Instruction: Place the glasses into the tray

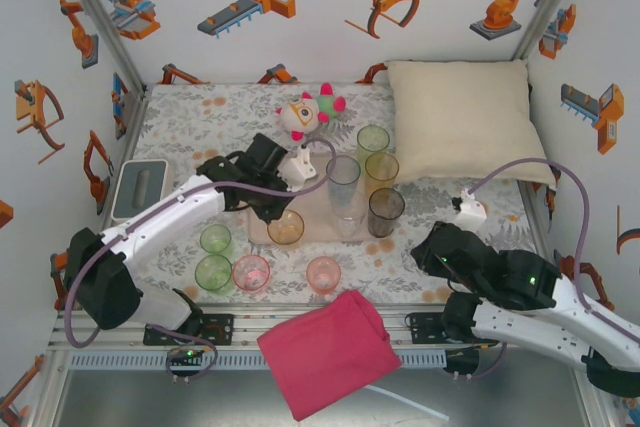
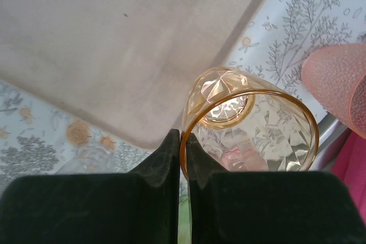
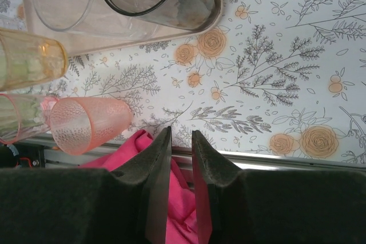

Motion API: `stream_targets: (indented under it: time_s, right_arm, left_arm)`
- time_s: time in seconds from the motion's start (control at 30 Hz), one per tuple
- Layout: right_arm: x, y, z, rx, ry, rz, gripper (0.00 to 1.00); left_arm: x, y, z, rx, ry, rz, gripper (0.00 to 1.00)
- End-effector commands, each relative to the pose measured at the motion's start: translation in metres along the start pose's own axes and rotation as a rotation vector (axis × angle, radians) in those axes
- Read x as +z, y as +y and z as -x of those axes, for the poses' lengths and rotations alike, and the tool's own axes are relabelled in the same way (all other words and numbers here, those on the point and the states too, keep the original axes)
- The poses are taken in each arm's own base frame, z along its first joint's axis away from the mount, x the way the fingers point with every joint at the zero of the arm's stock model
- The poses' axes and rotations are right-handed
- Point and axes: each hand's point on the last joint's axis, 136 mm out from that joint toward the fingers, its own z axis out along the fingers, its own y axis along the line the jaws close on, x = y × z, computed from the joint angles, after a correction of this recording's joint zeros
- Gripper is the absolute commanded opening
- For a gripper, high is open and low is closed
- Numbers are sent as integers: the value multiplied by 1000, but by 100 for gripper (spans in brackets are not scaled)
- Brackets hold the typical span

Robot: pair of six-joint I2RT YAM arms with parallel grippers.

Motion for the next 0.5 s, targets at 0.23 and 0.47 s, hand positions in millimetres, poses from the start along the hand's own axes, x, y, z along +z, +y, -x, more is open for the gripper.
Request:
stream_targets:
  time_s: [0.23,0.47]
  right_arm:
    - [-11,-11,15,35,-64,-38,24]
    - [-13,-16,15,41,-63,-57,24]
  left_arm:
    - [-21,60,47,-9,-92,106,13]
    - [-6,109,81,-73,-132,145,13]
